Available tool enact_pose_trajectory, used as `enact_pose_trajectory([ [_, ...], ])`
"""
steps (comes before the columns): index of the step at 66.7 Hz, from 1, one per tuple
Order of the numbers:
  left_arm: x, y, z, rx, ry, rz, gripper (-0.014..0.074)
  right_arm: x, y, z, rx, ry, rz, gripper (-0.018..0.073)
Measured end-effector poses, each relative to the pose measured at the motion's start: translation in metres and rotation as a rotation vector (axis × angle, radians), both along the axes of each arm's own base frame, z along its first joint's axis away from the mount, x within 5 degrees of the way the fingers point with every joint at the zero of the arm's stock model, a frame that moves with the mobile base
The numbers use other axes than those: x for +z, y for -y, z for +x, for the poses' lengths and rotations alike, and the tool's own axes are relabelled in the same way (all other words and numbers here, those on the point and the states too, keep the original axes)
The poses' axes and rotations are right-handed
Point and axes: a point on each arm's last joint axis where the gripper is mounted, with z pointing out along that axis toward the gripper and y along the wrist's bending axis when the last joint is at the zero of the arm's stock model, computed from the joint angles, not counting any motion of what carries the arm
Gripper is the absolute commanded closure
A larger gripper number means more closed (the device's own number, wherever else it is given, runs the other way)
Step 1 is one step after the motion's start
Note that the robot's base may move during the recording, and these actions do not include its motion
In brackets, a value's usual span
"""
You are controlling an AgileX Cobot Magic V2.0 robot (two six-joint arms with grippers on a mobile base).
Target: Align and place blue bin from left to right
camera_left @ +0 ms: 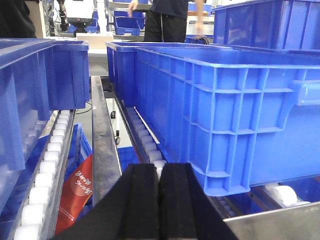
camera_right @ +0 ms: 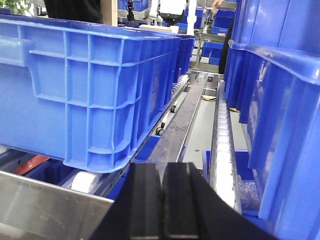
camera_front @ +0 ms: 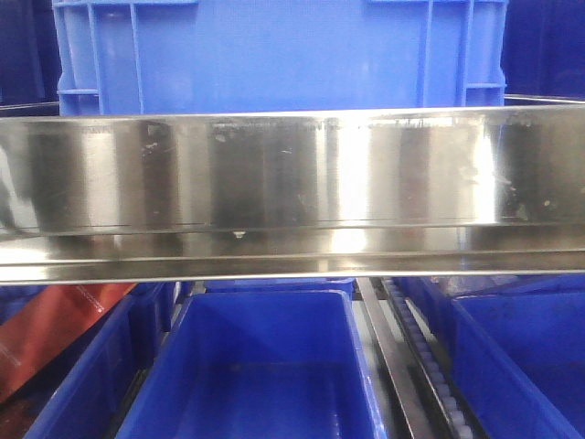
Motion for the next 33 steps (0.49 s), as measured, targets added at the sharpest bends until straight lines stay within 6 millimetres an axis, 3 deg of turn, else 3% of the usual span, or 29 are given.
enact_pose_trajectory([
  [23, 0.0, -0.0001, 0.0, 0.003, -0.002, -0.007, 0.0707, 0.0001, 0.0, 0.0, 0.0, 0.002, 0.0, 0.0628],
  [33, -0.0062, -0.0047, -0.0024, 0.085, 0.018, -0.019, 0.0707, 0.0001, 0.0, 0.0, 0.0, 0.002, 0.0, 0.0628],
])
